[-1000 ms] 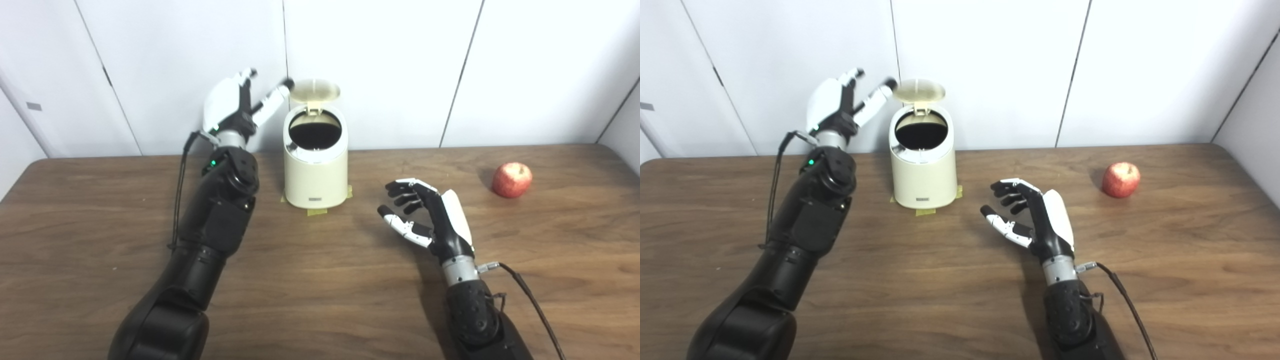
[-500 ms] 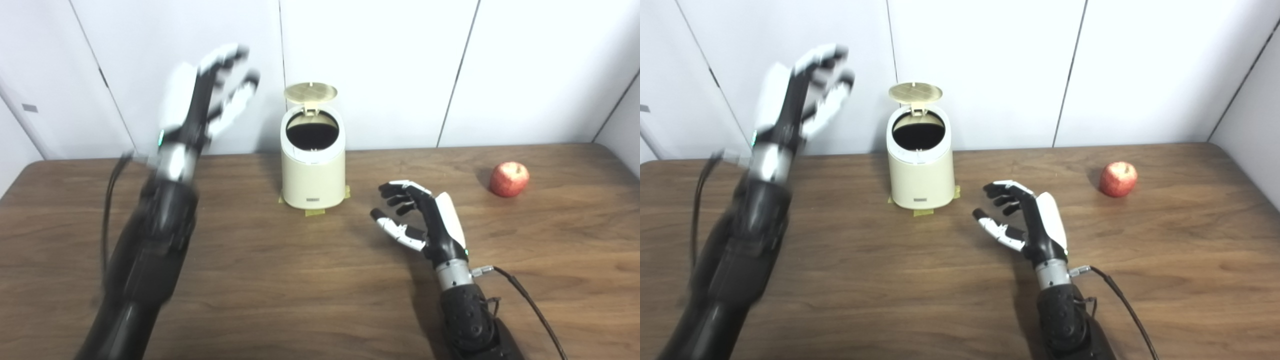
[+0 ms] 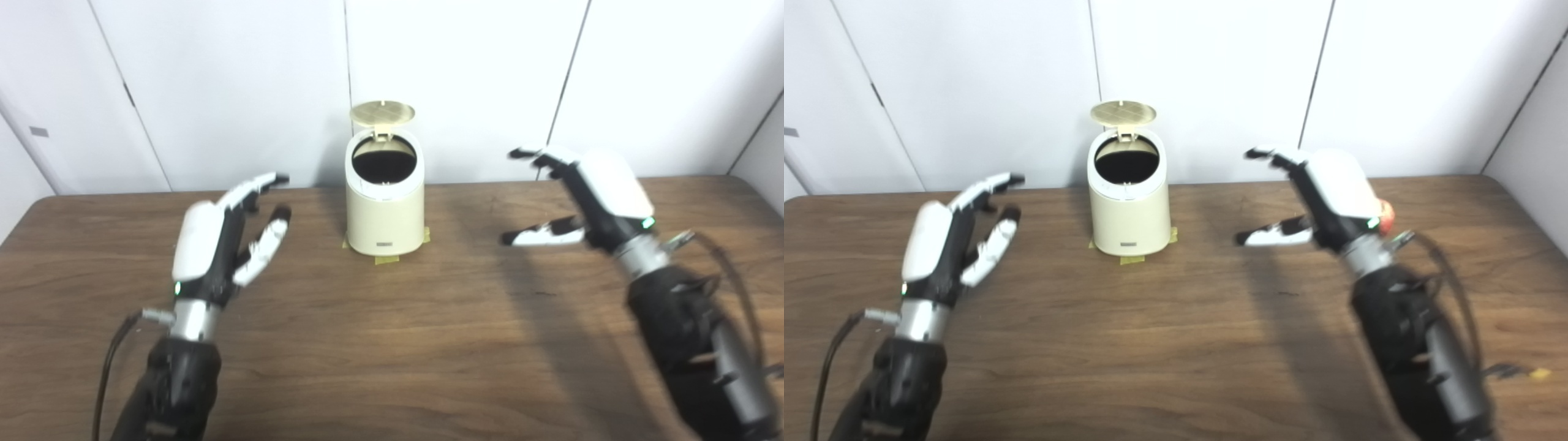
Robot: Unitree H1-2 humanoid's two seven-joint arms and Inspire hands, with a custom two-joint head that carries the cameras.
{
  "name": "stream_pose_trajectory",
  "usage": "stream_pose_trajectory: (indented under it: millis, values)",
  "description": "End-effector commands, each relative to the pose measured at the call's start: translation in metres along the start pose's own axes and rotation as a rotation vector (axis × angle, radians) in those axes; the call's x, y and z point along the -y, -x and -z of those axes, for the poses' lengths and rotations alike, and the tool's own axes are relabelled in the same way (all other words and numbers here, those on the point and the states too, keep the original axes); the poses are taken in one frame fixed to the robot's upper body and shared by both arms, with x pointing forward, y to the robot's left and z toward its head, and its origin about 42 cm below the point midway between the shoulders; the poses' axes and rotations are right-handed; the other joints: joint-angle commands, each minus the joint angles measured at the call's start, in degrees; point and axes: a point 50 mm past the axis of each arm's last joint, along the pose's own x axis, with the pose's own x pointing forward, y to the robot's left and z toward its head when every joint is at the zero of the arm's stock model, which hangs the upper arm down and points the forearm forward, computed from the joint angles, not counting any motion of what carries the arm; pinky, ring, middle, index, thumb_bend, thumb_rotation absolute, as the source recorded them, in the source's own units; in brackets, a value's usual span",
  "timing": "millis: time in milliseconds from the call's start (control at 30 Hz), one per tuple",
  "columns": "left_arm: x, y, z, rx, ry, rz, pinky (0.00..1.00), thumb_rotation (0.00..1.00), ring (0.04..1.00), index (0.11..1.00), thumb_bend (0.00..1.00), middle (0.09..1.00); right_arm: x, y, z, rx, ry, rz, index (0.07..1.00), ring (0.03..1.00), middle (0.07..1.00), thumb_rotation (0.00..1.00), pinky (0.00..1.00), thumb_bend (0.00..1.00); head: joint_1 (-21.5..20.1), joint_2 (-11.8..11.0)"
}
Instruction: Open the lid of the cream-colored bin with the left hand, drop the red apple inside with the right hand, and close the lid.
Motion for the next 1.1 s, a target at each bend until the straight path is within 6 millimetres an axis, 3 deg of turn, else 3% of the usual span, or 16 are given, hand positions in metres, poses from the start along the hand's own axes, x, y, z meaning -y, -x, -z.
stream_pose_trajectory:
  millis: [0, 67, 233, 367, 567, 700, 867, 1067]
  values:
    - [-0.015, -0.007, -0.012, 0.068, -0.024, -0.069, 0.65, 0.99, 0.800, 0.801, 0.37, 0.818, 0.042, -0.017, -0.009, 0.007, 0.070, 0.035, 0.844, 0.804, 0.860, 0.38, 0.62, 0.92, -0.2, -0.2]
    - [-0.013, 0.000, -0.009, 0.062, -0.036, -0.057, 0.64, 0.97, 0.796, 0.803, 0.39, 0.817, 0.055, -0.025, -0.003, -0.034, 0.101, -0.001, 0.867, 0.839, 0.905, 0.36, 0.63, 0.95, -0.5, -0.4]
    - [-0.007, 0.014, -0.002, 0.044, -0.040, -0.038, 0.63, 0.92, 0.786, 0.797, 0.37, 0.809, 0.074, -0.046, 0.019, -0.123, 0.179, -0.093, 0.836, 0.816, 0.891, 0.29, 0.59, 0.97, -1.0, -0.7]
    - [-0.001, 0.019, 0.003, 0.019, -0.019, -0.024, 0.64, 0.87, 0.788, 0.798, 0.35, 0.807, 0.067, -0.058, 0.042, -0.233, 0.227, -0.147, 0.804, 0.810, 0.867, 0.17, 0.59, 0.95, -1.4, -0.5]
    - [0.008, 0.020, 0.003, 0.021, 0.005, -0.023, 0.64, 0.86, 0.788, 0.794, 0.33, 0.811, 0.047, -0.073, 0.082, -0.367, 0.308, -0.245, 0.799, 0.822, 0.860, 0.23, 0.61, 0.98, -1.7, 0.0]
    - [0.013, 0.020, 0.002, 0.039, 0.016, -0.037, 0.64, 0.91, 0.786, 0.798, 0.32, 0.813, 0.027, -0.084, 0.104, -0.388, 0.344, -0.284, 0.767, 0.746, 0.821, 0.26, 0.57, 1.00, -1.4, 0.1]
    - [0.015, 0.020, 0.001, 0.049, 0.023, -0.048, 0.66, 0.93, 0.800, 0.811, 0.29, 0.827, 0.018, -0.093, 0.117, -0.418, 0.398, -0.333, 0.778, 0.811, 0.862, 0.27, 0.63, 0.99, -1.3, 0.2]
    - [0.015, 0.020, 0.000, 0.052, 0.026, -0.053, 0.67, 0.92, 0.808, 0.825, 0.29, 0.839, 0.016, -0.101, 0.125, -0.452, 0.413, -0.359, 0.782, 0.796, 0.858, 0.28, 0.65, 0.98, -1.3, 0.5]
